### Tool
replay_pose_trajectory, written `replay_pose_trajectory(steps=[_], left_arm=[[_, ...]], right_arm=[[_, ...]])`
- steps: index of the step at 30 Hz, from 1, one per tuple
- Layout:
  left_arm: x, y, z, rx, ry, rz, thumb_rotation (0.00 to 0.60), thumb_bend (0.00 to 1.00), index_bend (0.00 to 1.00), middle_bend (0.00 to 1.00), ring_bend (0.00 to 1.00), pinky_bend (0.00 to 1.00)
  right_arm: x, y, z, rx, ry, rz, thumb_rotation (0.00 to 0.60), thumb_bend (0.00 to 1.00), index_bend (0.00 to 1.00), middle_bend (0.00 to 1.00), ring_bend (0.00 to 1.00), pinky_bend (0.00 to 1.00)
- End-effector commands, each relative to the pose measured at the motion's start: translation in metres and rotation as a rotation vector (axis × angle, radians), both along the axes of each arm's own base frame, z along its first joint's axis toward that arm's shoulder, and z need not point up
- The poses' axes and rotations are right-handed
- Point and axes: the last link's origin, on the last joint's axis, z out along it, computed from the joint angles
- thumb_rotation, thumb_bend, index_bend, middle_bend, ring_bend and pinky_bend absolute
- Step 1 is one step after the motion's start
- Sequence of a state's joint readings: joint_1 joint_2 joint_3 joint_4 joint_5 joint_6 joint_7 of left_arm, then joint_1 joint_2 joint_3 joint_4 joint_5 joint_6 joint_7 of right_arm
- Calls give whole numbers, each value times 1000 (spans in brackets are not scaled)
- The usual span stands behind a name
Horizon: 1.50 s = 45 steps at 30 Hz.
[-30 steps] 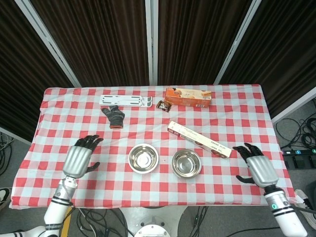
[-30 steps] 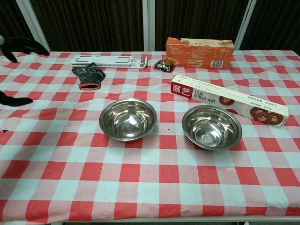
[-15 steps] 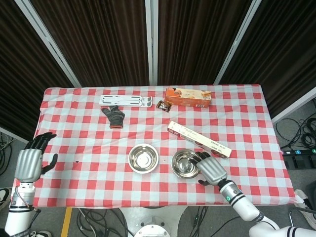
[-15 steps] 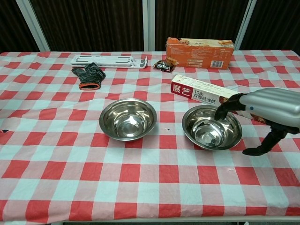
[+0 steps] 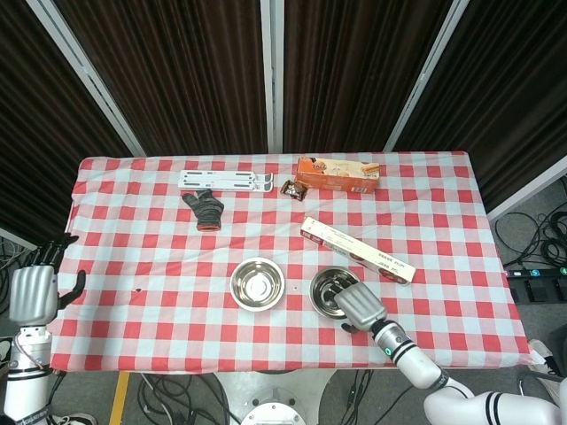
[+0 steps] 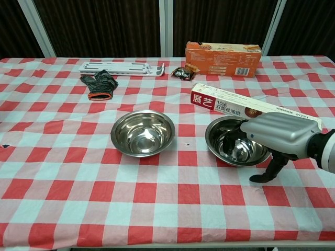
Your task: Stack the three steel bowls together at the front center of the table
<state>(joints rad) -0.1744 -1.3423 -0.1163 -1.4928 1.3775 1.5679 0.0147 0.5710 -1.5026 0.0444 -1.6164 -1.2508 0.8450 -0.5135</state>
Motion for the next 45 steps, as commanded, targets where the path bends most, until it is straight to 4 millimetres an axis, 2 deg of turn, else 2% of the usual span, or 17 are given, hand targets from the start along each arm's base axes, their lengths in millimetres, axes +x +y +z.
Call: replay_pose_trajectory(steps=[1,6,16,31,45], left_arm=[[0,1,-1,-3,-3,3,600,423,262,291,216,291],[-3,0,-3,-19,5,2,600,420,262,291,215,292],[-7,1,-4,-24,-4,19,600,420,262,291,215,297],[-10,2,-5,-35,-15,35,600,419,262,291,216,304],[-15,1,-3,-38,-22,50,600,418,262,292,216,304]], right_arm=[[0,-1,-2,-7,7,7,600,190,388,340,209,285],[-1,-2,-6,-23,21,16,600,285,495,414,284,373],[1,-5,-15,-28,22,23,600,372,601,487,376,477],[6,-9,-5,-79,3,45,600,400,638,520,419,538],[9,-10,-3,-96,-12,50,600,420,687,558,465,596]])
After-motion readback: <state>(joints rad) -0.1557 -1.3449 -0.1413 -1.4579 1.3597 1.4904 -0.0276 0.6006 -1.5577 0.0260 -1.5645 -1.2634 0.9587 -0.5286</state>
